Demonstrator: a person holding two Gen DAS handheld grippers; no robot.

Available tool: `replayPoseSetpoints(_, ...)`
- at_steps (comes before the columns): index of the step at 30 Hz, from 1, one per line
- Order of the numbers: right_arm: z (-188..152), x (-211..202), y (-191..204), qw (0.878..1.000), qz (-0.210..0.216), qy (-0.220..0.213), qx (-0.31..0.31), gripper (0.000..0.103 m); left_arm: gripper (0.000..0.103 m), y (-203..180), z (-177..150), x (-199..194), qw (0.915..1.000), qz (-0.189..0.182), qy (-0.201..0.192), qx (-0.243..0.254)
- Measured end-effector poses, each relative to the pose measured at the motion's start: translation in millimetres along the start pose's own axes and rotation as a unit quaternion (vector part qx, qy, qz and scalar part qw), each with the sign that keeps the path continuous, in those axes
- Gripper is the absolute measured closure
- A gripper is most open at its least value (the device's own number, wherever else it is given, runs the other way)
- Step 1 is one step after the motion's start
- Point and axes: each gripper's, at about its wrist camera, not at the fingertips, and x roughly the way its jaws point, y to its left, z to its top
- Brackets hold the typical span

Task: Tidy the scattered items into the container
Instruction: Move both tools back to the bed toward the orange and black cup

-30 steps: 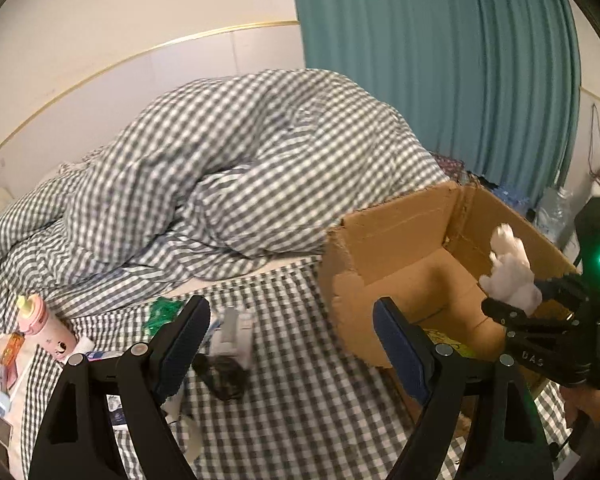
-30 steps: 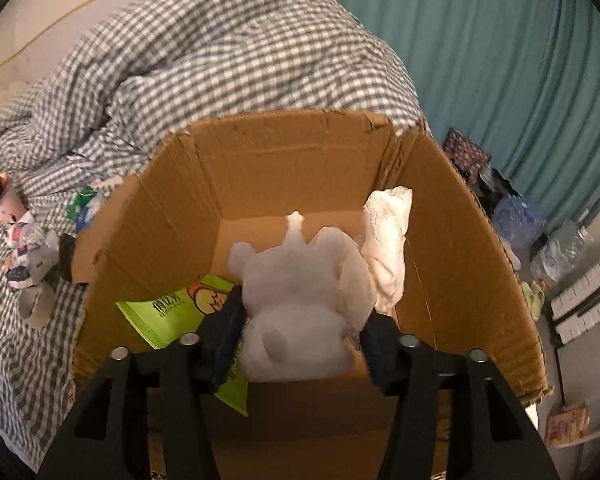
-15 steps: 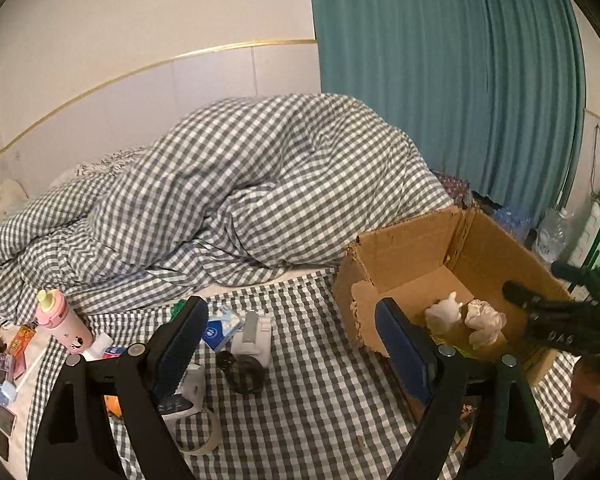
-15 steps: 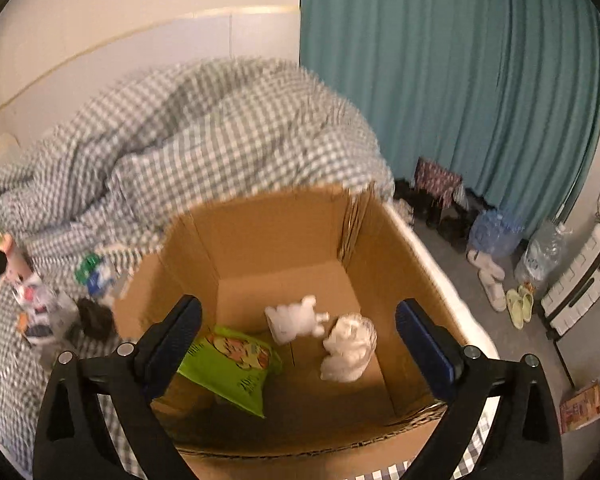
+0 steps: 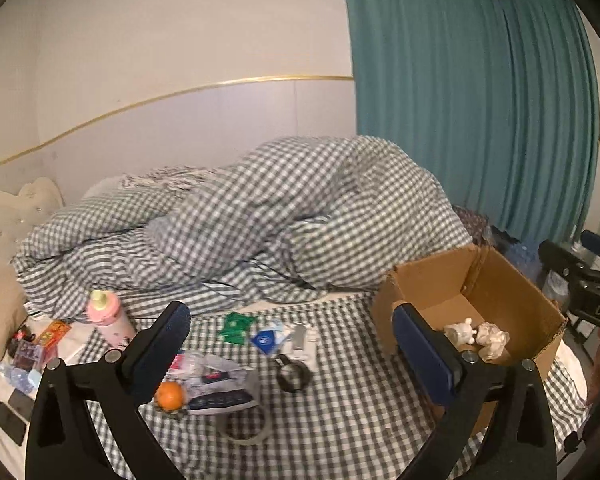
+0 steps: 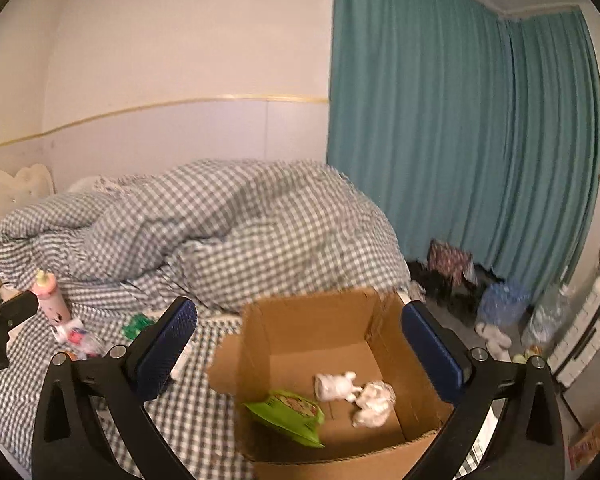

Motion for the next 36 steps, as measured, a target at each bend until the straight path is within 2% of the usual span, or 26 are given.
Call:
replayPoseSetpoints(6, 8, -15, 36, 0.999, 0.024, -0.024, -0.021, 0.0, 0.0, 40, -4, -18, 0.9993, 0.031, -0.004, -0.021)
replayPoseSetpoints(13, 9, -21, 78, 0.997, 0.058, -0.023, -0.041, 0.0, 0.0, 90, -19, -28, 0.9968, 0.07, -0.001, -0.039)
replayPoseSetpoints(25, -6, 1, 149, 0.991, 0.114, 0.018, -0.064, 0.0, 0.0, 169, -53, -25, 0.9894, 0.126, 0.034, -0.064)
replayPoseSetpoints(36, -41, 50, 194, 0.983, 0.139, 0.085, -0.089, 0.0, 0.0, 208, -83, 15, 0.9846, 0.13, 0.085, -0.081)
